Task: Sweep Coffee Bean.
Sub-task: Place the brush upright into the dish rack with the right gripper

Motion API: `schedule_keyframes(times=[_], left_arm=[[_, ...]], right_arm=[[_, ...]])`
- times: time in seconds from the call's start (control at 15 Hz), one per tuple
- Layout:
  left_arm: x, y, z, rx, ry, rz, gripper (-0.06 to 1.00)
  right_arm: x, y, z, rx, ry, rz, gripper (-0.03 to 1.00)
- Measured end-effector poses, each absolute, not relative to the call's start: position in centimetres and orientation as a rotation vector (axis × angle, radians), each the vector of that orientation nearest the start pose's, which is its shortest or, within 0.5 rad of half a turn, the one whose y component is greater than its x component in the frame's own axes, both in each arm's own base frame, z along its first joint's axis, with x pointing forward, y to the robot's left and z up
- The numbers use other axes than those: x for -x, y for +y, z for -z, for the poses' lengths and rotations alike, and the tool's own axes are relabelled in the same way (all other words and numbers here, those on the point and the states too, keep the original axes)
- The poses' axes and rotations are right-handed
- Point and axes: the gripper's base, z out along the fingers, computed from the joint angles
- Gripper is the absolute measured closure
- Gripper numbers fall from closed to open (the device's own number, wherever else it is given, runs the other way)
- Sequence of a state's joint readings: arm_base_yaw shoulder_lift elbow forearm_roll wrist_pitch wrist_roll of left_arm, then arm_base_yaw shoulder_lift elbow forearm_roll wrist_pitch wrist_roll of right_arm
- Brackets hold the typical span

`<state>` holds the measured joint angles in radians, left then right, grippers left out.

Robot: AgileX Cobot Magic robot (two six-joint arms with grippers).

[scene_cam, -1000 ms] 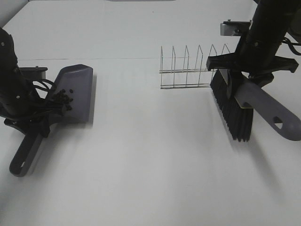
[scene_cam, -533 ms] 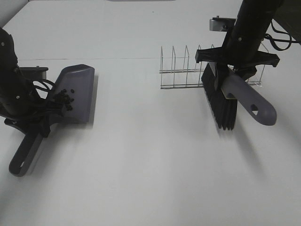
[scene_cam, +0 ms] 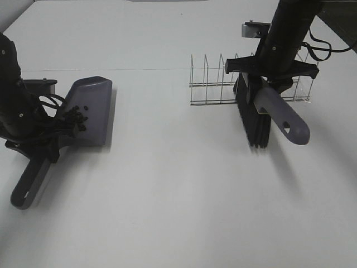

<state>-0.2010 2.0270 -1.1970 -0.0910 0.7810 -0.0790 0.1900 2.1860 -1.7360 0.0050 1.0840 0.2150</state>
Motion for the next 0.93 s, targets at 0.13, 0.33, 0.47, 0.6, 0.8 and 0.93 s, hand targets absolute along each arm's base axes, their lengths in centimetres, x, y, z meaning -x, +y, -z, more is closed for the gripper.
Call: schedule_keyframes(times=[0.13, 0.33, 0.47, 0.6, 0.8, 0.93], left_arm=[[-35.5, -7.8, -11.5, -0.091, 3.101, 0.111, 0.61], [-35.5, -7.8, -11.5, -0.091, 3.101, 0.111, 0.61], [-35.5, -7.8, -11.5, -0.09, 3.101, 0.112, 0.61], [-35.5, -7.8, -11.5, -0.09, 3.101, 0.112, 0.61], [-35.5, -7.8, -11.5, -0.09, 3.101, 0.112, 0.61], [-35.5, -7.8, -11.5, -0.09, 3.101, 0.112, 0.61]], right_arm=[[-45.7, 8.7, -16.6, -0.02, 2.993, -0.028, 0.61], [-47.3, 8.7, -16.2, 0.013, 2.969, 0.025, 0.61], [-48.6, 8.6, -16.8, 0.026, 2.948, 0.072, 0.61], [-49.6, 8.5, -17.4, 0.031, 2.931, 0.109, 0.61], [-50.4, 8.6, -16.2, 0.034, 2.936, 0.12, 0.61], [-50.4, 8.6, -15.5, 0.038, 2.951, 0.125, 0.61]])
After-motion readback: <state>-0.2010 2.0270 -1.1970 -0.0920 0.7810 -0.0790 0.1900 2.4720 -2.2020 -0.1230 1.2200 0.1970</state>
